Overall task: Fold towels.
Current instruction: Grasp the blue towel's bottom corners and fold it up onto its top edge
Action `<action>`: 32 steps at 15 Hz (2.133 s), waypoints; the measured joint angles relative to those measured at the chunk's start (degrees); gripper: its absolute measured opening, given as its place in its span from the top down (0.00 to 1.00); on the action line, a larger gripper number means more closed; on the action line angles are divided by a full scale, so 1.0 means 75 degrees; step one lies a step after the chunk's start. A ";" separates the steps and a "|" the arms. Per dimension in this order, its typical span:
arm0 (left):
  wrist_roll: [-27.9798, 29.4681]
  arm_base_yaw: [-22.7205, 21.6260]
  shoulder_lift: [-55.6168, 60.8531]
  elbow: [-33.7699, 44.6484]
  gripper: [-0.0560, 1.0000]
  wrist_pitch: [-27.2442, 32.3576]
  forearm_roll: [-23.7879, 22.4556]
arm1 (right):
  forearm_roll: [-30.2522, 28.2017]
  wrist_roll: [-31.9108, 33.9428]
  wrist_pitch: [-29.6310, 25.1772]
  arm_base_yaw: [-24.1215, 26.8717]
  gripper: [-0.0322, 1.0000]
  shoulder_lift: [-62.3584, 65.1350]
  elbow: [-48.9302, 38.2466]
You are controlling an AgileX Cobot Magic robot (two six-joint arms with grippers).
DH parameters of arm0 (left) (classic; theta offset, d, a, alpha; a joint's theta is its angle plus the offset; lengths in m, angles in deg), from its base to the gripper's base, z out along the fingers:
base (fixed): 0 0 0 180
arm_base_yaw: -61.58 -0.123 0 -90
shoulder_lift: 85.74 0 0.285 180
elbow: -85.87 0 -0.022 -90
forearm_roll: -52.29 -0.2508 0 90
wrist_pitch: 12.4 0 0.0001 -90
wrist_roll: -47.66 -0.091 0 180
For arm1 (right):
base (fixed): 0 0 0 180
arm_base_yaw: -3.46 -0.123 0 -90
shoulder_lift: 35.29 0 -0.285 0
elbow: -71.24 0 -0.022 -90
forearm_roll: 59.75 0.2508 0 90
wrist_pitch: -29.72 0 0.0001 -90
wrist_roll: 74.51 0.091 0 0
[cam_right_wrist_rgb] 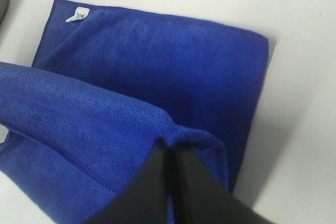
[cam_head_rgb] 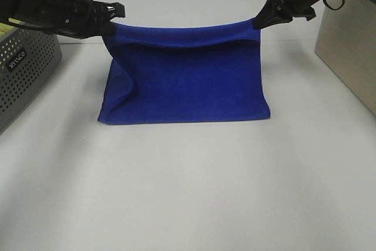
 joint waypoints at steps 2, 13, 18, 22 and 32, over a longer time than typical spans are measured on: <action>-0.0260 0.0000 -0.0466 -0.0451 0.94 -0.0290 0.0000 | -0.0275 0.0290 0.0267 -0.0130 0.95 -0.0565 0.0604; -0.0833 0.0000 -0.2781 -0.2452 0.94 -0.1192 -0.0008 | -0.0718 0.0367 0.2361 -0.0435 0.95 -0.1459 0.0787; -0.0817 0.0000 -0.2811 -0.2452 0.65 -0.1100 -0.0008 | -0.0817 0.0382 0.2353 -0.0581 0.67 -0.1513 0.0795; -0.0817 -0.0023 -0.2368 -0.2452 0.30 -0.1146 -0.0008 | -0.1222 0.0397 0.1520 -0.0581 0.26 -0.1390 0.1001; 0.3728 -0.0848 -0.1795 -0.2131 0.28 0.3400 -0.2689 | -0.1849 0.1398 -0.1444 -0.0573 0.23 -0.0596 0.1070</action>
